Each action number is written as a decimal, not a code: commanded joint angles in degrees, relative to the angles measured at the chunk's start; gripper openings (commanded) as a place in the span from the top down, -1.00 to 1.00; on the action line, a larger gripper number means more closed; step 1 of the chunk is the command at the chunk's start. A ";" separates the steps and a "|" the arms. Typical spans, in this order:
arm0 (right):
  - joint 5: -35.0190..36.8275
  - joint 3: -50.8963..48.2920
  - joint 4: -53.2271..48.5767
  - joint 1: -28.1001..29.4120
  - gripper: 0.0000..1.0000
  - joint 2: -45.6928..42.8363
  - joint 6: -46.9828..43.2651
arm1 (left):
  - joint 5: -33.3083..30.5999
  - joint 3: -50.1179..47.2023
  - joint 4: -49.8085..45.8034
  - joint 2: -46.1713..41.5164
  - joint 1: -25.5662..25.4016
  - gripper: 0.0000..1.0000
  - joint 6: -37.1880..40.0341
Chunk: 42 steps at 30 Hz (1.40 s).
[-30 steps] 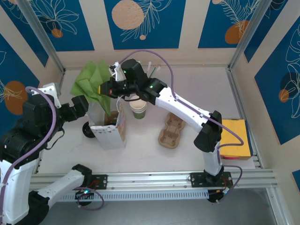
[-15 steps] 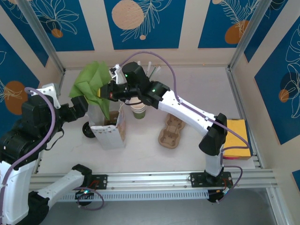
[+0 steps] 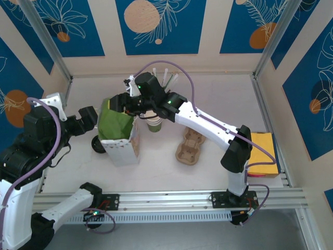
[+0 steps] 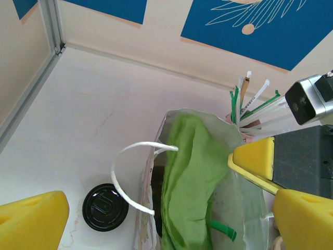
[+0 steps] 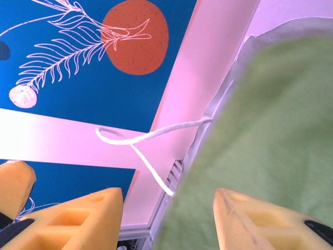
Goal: Pack the takeout coffee
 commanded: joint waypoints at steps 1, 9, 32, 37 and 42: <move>1.00 1.94 -1.76 -0.06 -0.02 -1.27 -1.60 | 0.50 -0.48 0.22 -0.15 0.41 -1.00 -0.70; 2.52 9.17 -8.05 -0.54 -0.04 -0.53 -7.41 | 0.96 -0.80 -0.04 1.63 0.36 -1.00 -0.62; 16.40 -5.96 -23.57 -26.60 -0.46 -20.78 -20.74 | 6.43 5.56 9.70 24.29 20.33 -1.00 3.84; 18.34 -17.16 -22.10 -35.83 -0.67 -27.99 -22.63 | 6.56 3.13 12.21 27.77 28.88 -1.00 4.30; 18.18 -28.84 -19.05 -45.53 -0.86 -32.72 -24.16 | 5.65 -8.29 17.58 27.68 34.38 -0.99 4.92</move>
